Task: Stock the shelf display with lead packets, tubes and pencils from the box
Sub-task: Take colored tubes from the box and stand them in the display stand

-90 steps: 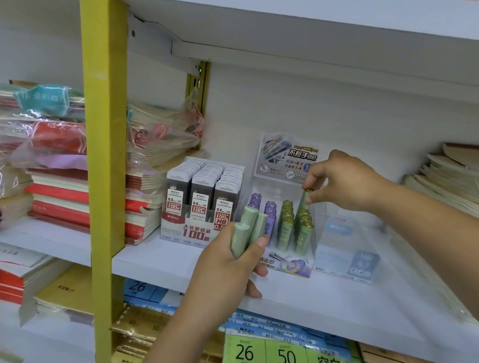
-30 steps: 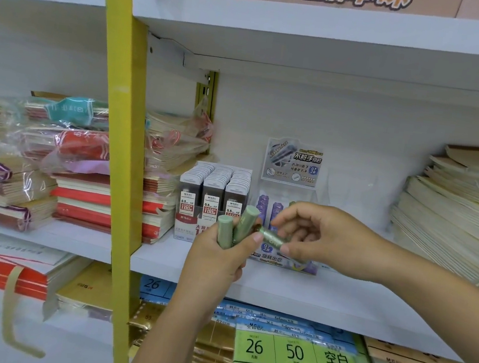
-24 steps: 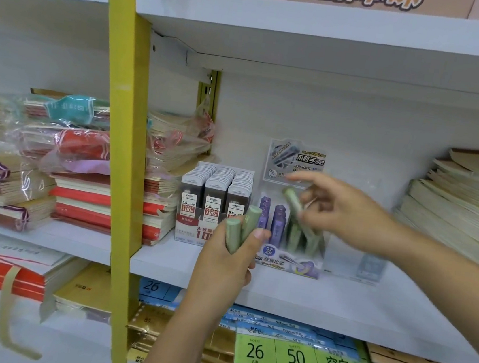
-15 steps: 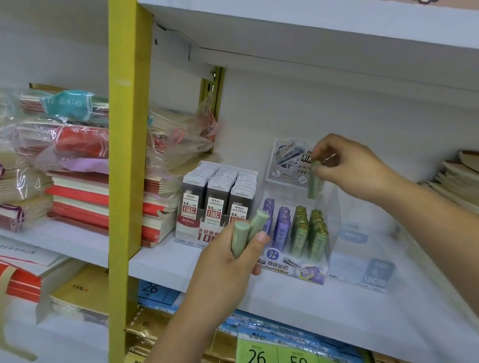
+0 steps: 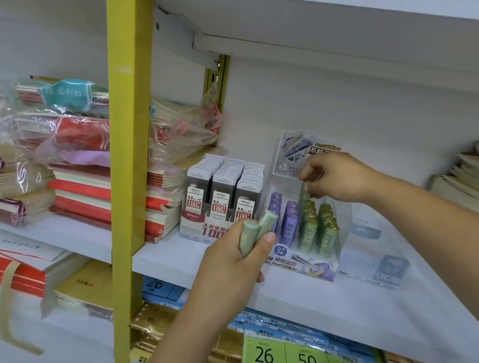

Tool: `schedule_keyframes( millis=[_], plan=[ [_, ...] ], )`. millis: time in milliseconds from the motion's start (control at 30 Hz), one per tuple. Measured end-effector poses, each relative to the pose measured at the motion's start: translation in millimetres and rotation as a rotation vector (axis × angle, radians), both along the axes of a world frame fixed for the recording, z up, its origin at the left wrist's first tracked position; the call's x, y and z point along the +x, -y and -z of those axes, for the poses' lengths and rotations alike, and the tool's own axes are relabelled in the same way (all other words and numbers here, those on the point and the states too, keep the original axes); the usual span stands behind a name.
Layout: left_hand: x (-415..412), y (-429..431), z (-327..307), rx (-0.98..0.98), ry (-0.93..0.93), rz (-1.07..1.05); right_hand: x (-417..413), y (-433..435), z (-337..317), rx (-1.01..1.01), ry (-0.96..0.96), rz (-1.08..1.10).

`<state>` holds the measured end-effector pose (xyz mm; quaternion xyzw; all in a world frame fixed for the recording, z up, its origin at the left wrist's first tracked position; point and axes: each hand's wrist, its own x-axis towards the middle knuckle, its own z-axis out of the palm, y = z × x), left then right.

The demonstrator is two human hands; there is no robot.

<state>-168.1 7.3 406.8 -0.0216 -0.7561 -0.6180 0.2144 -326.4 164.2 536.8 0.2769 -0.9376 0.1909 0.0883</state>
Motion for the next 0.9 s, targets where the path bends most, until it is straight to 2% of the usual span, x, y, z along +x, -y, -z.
schedule_keyframes(
  millis=[133,333,500,633,700,767,800,867,900],
  plan=[
    [0,0,0,-0.013,0.0,-0.008,-2,-5,-1,0.073,-0.033,0.027],
    [-1,-1,1,-0.017,-0.004,-0.017,-2,-4,1,0.036,0.005,0.002],
    [-2,-1,2,-0.017,-0.007,-0.009,-5,-5,1,0.264,-0.024,0.008],
    [0,0,0,-0.008,-0.006,0.011,-3,-5,1,0.327,-0.024,0.015],
    [1,0,0,0.007,-0.005,0.02,6,-5,-1,0.335,-0.083,-0.004],
    [3,1,-1,0.039,-0.011,0.027,22,-5,-2,0.2,-0.21,-0.046],
    [4,1,-1,0.06,-0.013,0.034,35,-5,-1,0.061,-0.224,-0.079],
    [6,1,-2,0.11,-0.018,0.059,66,-6,4,-0.235,-0.09,-0.203],
    [7,-1,-3,0.125,-0.02,0.076,83,-6,8,-0.305,-0.003,-0.279]
  ],
)
